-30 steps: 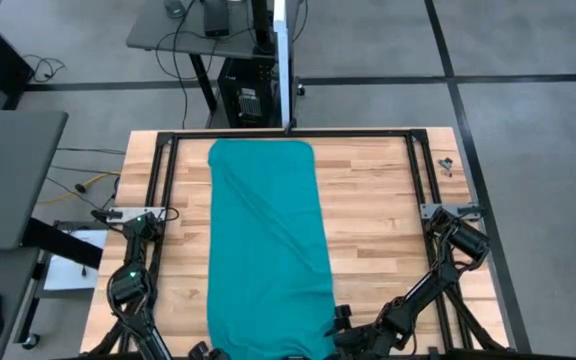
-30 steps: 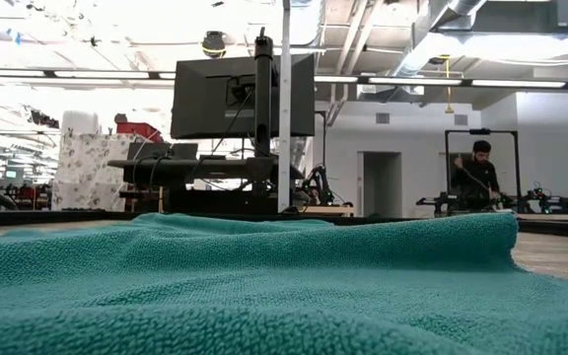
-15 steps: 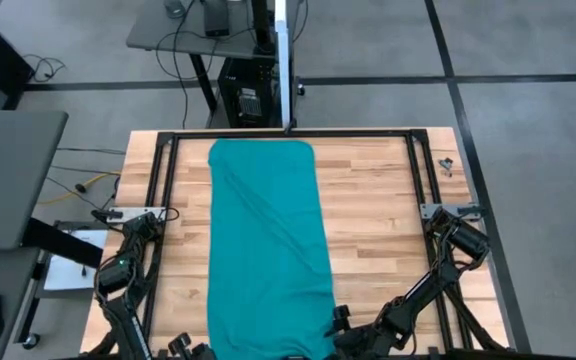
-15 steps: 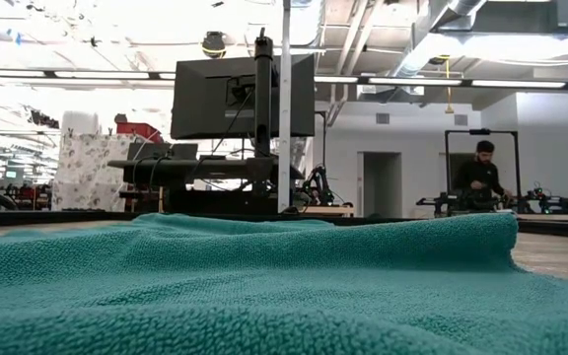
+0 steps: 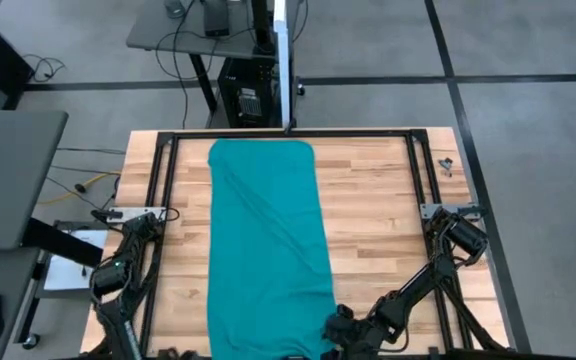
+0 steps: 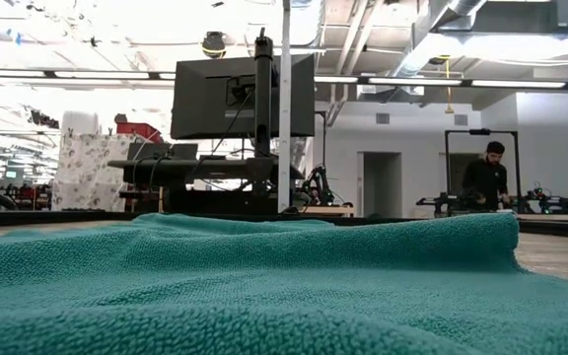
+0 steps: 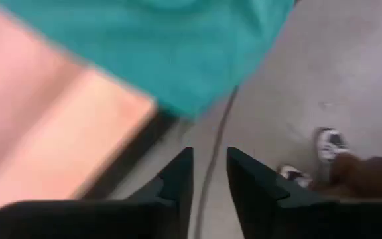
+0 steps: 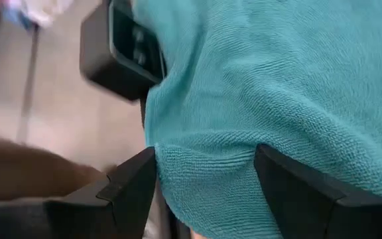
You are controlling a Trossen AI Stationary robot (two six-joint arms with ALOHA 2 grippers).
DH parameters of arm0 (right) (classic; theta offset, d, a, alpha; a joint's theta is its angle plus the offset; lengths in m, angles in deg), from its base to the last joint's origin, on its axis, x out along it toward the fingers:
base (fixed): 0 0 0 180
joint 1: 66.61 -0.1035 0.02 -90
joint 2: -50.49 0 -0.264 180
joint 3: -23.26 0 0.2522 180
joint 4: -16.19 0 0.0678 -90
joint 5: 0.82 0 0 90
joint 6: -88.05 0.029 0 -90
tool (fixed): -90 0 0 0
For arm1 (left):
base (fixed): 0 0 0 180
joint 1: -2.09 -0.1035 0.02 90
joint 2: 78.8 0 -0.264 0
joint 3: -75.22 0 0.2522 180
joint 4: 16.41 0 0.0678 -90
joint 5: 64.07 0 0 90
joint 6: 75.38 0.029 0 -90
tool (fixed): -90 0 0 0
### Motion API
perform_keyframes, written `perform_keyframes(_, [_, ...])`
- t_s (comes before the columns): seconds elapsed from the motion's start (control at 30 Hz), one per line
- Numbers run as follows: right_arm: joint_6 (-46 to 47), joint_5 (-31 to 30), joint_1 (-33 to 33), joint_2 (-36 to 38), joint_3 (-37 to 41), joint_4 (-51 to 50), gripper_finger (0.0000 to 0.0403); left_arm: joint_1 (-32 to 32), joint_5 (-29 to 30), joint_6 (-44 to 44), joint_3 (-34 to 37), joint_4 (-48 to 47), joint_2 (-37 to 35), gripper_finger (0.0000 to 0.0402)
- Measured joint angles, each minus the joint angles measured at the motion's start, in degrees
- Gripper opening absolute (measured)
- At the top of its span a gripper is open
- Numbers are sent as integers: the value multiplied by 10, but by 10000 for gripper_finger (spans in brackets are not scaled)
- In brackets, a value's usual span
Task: Roll towel
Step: Fold the blue towel
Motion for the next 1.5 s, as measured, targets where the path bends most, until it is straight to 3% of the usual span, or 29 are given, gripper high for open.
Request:
perform_keyframes(0.17, [66,10,7,-2,1,34,248,33,49,-113,53,62,-1,136])
perform_keyframes(0.33, [110,9,10,-2,1,36,248,32,106,-80,117,169,0,152])
perform_keyframes(0.67, [130,7,-2,-3,2,51,248,28,132,-101,198,220,-1,153])
perform_keyframes(0.83, [126,4,-4,-3,2,51,248,9,157,-77,213,276,-1,153])
perform_keyframes(1.0, [121,4,-7,-3,2,49,248,-16,154,-48,212,272,1,153])
perform_keyframes(1.33, [19,4,-29,-3,1,69,248,-37,148,-38,212,280,2,152])
perform_keyframes(1.5, [18,4,-29,-3,1,67,248,-39,157,-42,213,289,2,122])
